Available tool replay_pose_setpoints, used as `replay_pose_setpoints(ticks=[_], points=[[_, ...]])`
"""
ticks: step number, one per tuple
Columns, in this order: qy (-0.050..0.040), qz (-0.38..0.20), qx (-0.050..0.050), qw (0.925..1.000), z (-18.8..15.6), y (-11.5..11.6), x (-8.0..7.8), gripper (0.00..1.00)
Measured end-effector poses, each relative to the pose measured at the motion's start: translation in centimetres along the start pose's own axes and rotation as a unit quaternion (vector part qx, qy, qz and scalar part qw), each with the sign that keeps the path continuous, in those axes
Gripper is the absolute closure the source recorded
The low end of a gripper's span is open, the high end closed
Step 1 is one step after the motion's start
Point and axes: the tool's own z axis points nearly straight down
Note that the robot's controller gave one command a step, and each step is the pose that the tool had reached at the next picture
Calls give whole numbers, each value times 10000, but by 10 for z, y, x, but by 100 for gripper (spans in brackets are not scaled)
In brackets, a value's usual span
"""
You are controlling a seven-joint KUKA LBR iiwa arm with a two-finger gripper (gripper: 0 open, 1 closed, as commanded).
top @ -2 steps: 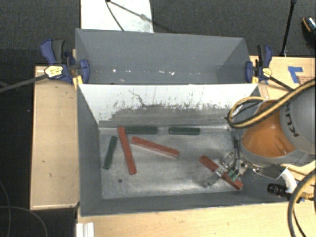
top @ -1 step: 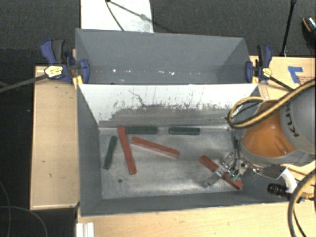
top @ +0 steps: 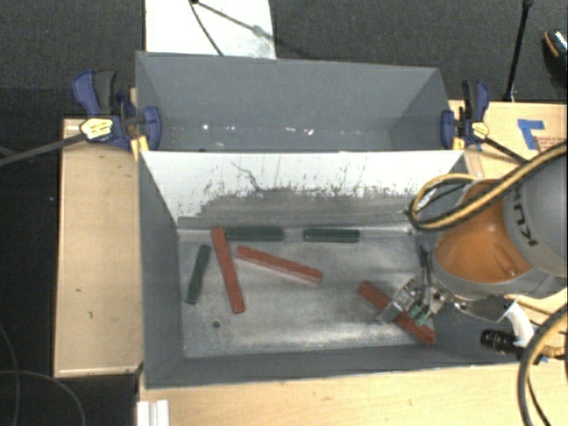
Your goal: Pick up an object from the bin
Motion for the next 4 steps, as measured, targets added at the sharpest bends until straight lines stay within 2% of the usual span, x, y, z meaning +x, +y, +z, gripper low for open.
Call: replay_pose_setpoints(ticks=[1, 2, 3, 4], points=[[-30, -28, -17, 10000, -13, 0, -1, 100], [-46, -55, -31, 10000, -81, 1, -2, 100], [-40, -90, -25, 9999, -116, 2, -3, 100], [-43, -124, -17, 9999, -117, 2, -4, 100]])
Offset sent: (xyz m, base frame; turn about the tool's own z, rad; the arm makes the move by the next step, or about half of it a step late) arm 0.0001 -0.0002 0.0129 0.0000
